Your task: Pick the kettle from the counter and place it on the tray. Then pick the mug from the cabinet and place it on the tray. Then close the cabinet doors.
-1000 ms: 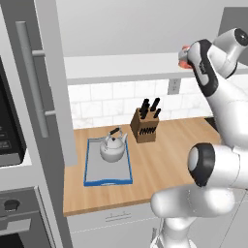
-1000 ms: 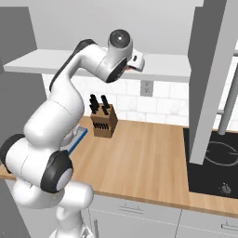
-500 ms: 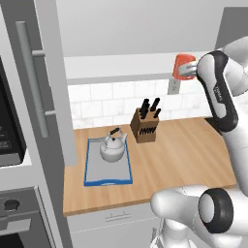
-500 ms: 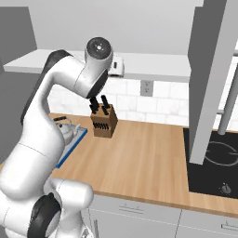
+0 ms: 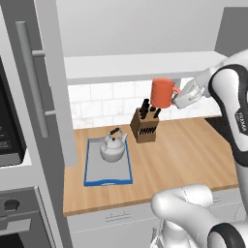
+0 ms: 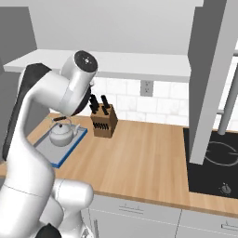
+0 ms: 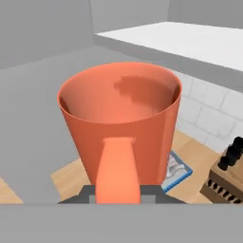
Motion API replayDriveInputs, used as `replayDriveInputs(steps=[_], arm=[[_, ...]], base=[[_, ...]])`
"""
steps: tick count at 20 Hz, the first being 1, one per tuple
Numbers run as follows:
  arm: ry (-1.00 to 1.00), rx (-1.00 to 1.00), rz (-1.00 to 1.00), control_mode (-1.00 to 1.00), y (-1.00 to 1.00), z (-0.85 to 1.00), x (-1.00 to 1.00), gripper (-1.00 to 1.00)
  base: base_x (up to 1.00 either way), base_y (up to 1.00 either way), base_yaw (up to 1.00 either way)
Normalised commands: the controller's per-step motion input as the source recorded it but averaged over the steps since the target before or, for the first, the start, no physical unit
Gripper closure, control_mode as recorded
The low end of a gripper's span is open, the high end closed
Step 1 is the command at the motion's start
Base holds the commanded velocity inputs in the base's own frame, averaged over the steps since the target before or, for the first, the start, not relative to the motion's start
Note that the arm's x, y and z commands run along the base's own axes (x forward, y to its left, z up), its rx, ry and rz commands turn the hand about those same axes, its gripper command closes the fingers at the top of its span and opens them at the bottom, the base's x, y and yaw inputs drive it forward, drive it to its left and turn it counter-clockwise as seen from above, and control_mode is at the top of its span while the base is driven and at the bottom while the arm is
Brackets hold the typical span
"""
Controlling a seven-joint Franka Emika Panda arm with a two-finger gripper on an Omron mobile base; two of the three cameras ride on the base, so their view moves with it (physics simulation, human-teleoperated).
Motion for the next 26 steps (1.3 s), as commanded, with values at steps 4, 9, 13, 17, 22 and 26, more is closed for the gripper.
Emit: replayDriveInputs(steps=[4, 9, 13, 17, 22, 26], arm=[[0.03, 0.03, 0.02, -1.00, 0.08, -0.32, -0.04, 1.00], [0.02, 0.00, 0.00, -1.00, 0.00, -0.03, 0.00, 1.00], [0.27, 0.00, 0.04, -1.00, 0.37, -0.75, 0.00, 1.00], [0.24, 0.00, 0.25, -1.00, 0.94, -1.00, 0.10, 1.00], [0.11, 0.00, 0.24, -1.00, 0.99, -1.00, 0.40, 1.00], [0.05, 0.00, 0.13, -1.00, 0.94, -1.00, 0.76, 1.00]], base=[[0.00, 0.00, 0.00], [0.00, 0.00, 0.00], [0.00, 0.00, 0.00], [0.00, 0.00, 0.00], [0.00, 0.00, 0.00], [0.00, 0.00, 0.00]])
